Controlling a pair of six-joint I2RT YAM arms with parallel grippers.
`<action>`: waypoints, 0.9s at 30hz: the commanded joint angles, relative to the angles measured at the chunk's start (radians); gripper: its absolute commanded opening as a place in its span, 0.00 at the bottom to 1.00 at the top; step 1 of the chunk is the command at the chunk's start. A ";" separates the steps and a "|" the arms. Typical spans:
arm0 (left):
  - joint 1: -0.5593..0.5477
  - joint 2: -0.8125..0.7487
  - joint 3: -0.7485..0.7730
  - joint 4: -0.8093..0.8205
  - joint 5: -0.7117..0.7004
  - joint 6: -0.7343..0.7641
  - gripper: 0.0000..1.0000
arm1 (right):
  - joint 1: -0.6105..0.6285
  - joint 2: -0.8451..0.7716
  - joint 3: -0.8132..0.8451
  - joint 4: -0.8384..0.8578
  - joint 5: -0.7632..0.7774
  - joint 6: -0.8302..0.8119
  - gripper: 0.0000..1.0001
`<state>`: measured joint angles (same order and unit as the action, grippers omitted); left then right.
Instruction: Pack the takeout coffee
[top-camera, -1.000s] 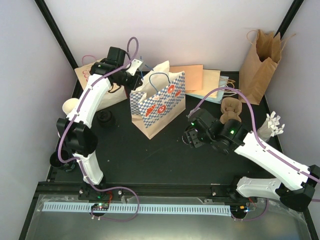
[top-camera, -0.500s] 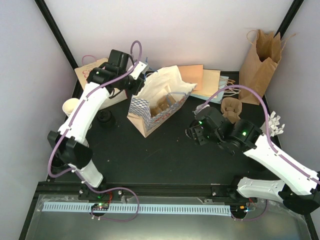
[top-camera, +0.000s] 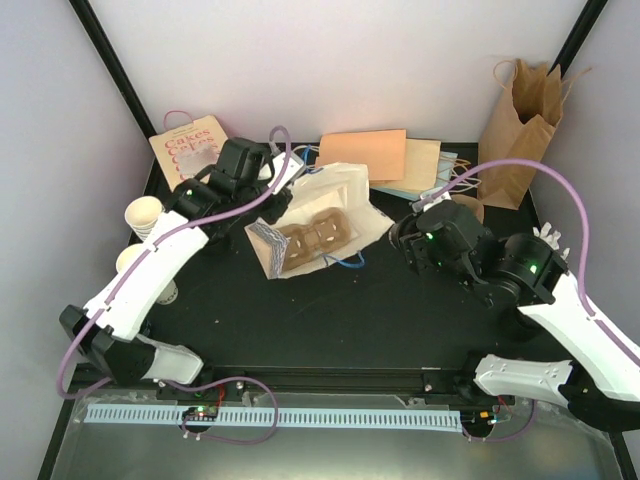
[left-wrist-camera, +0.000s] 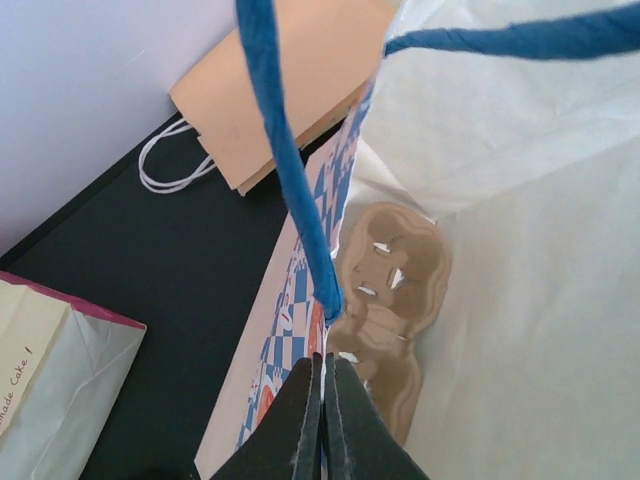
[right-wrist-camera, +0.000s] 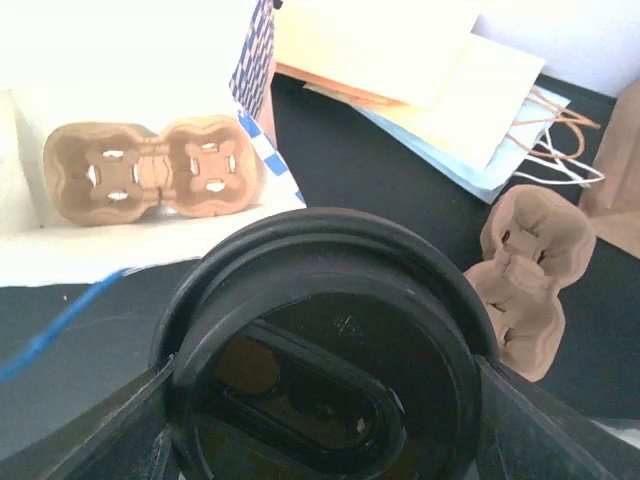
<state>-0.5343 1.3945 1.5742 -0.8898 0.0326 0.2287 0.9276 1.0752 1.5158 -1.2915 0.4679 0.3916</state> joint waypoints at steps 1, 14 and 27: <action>-0.033 -0.075 -0.048 0.100 -0.054 0.018 0.02 | -0.004 -0.015 0.058 -0.031 0.058 -0.043 0.68; -0.129 -0.162 -0.139 0.133 -0.069 -0.015 0.02 | -0.004 -0.053 0.064 0.194 -0.202 -0.198 0.67; -0.196 -0.181 -0.144 0.117 -0.113 -0.042 0.02 | 0.016 -0.044 -0.072 0.366 -0.379 -0.243 0.67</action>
<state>-0.7109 1.2449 1.4239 -0.8059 -0.0540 0.2077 0.9298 1.0237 1.4647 -1.0019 0.1329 0.1707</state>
